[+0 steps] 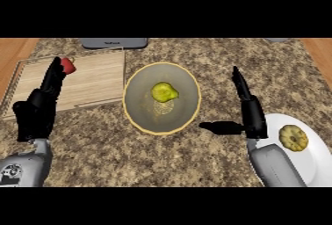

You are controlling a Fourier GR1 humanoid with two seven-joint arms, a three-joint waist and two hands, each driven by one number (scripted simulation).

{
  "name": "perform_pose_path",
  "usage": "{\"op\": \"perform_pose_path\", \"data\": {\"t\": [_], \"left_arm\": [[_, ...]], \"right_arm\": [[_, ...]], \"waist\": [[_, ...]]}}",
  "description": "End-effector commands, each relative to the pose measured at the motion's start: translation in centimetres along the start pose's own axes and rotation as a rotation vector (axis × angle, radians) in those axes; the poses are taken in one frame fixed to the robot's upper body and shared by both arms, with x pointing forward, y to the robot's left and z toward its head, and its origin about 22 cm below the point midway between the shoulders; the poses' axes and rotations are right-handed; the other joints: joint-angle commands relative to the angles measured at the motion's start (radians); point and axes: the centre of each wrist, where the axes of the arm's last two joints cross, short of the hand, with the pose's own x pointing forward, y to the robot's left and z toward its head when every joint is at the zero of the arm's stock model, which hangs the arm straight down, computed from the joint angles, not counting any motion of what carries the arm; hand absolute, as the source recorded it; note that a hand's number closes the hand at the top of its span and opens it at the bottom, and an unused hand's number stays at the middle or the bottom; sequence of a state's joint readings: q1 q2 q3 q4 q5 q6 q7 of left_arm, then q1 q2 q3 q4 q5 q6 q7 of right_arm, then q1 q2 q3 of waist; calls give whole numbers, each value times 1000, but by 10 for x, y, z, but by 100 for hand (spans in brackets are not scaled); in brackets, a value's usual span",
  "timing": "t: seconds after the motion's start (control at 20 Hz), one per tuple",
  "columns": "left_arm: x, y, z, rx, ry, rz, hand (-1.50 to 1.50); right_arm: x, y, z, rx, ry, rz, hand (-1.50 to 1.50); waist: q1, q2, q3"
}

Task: Pick the pear from the plate and place it in the bowl

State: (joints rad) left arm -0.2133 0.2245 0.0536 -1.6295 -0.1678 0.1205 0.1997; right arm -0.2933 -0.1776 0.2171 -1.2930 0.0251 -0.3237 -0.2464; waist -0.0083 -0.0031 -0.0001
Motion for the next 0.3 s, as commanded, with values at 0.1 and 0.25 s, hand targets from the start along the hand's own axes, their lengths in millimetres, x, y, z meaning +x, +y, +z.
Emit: {"op": "perform_pose_path", "data": {"t": [0.1,0.25], "left_arm": [[-3,-9,-3,-5,-9,-13,0],[3,4,-1,-6,-6,3,0]], "right_arm": [[-3,-13,36,23,-29,-27,-150],[-6,-18,42,31,-25,-19,-150]], "waist": [[5,3,0],[7,3,0]]}}
